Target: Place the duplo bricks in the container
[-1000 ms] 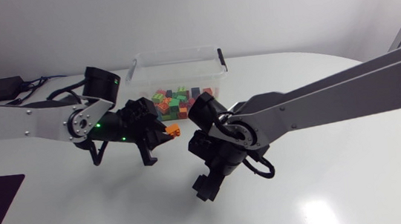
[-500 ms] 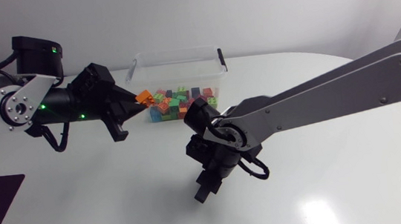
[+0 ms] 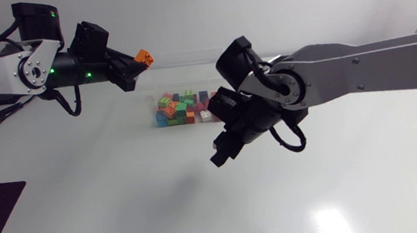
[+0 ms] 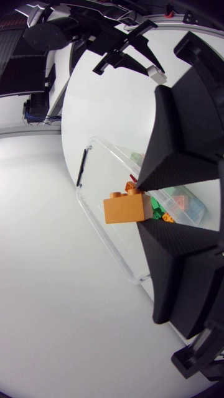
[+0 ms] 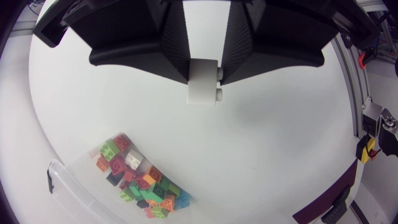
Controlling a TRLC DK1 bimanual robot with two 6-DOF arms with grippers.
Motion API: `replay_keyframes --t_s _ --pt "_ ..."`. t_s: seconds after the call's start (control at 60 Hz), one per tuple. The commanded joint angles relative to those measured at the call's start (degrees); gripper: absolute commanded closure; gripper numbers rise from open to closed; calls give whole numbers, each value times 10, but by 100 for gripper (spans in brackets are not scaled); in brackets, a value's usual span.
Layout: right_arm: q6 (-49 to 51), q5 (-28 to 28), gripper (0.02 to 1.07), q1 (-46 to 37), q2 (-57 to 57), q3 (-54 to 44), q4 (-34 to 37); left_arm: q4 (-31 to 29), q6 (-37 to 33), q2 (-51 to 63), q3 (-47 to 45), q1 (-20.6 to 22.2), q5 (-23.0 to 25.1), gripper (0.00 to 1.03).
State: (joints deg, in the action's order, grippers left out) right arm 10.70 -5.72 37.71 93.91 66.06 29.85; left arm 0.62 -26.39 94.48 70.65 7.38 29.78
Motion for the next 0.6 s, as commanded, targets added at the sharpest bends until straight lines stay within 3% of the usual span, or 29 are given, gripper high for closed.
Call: replay_keyframes --t_s 0.0,0.3,0.333,0.367,0.417,0.433,0.583 --pt "6 2 80 -5 -19 18 7 9 38 37 48 -5 5 72" --pt "7 3 79 -23 -51 58 -5 -33 92 168 195 2 -52 64" --pt "7 3 79 -26 -51 64 -8 -46 94 182 213 4 -60 57" --pt "8 2 79 -27 -51 69 -14 -65 100 196 233 4 -64 41" --pt "8 2 79 -28 -50 78 -23 -98 101 214 263 6 -68 9" --pt "8 2 79 -28 -49 79 -26 -102 102 215 266 6 -68 5" --pt "9 -1 79 -34 -32 122 -53 -138 103 189 266 7 -77 4"
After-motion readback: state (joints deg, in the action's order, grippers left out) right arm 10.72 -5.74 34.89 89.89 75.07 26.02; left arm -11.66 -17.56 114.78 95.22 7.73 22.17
